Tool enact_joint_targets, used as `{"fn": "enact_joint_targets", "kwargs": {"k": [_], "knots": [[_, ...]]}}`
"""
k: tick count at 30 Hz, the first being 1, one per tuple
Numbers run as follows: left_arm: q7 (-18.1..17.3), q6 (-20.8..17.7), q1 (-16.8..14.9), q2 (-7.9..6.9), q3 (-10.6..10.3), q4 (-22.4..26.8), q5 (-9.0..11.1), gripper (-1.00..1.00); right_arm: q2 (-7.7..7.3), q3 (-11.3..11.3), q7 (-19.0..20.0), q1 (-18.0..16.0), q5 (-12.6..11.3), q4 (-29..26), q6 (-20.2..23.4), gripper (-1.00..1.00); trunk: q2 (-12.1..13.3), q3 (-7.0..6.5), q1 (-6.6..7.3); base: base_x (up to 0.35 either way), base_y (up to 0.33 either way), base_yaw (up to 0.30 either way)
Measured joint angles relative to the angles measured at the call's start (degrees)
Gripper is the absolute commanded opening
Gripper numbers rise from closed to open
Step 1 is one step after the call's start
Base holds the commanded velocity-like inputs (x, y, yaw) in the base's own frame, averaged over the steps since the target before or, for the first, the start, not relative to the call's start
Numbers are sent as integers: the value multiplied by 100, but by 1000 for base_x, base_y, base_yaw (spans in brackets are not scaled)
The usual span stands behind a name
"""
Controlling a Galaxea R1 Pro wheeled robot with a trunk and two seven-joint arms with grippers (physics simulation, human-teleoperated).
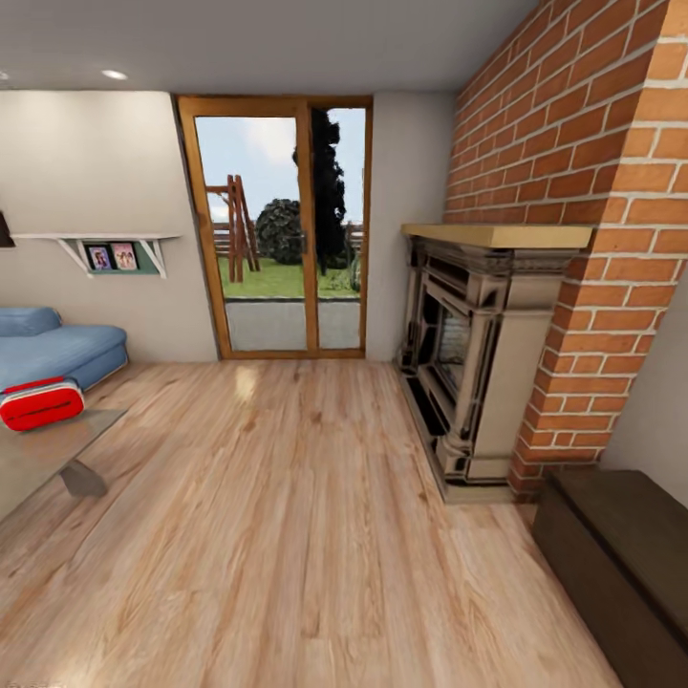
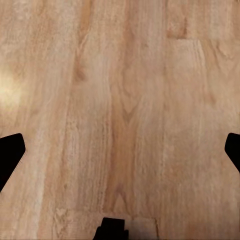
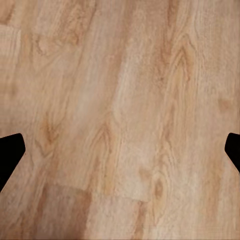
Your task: Turn on the radio receiver that's on the table in the living room.
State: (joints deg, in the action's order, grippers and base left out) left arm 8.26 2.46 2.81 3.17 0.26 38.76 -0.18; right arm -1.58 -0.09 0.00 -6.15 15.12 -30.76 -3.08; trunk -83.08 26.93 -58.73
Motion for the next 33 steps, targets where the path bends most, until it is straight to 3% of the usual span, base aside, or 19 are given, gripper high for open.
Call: {"fn": "enact_joint_targets", "kwargs": {"k": [33], "knots": [[9,-9,0,0,0,0,-8,100,0,1,0,0,1,0,0,100,0,0,0,326,0,261]]}}
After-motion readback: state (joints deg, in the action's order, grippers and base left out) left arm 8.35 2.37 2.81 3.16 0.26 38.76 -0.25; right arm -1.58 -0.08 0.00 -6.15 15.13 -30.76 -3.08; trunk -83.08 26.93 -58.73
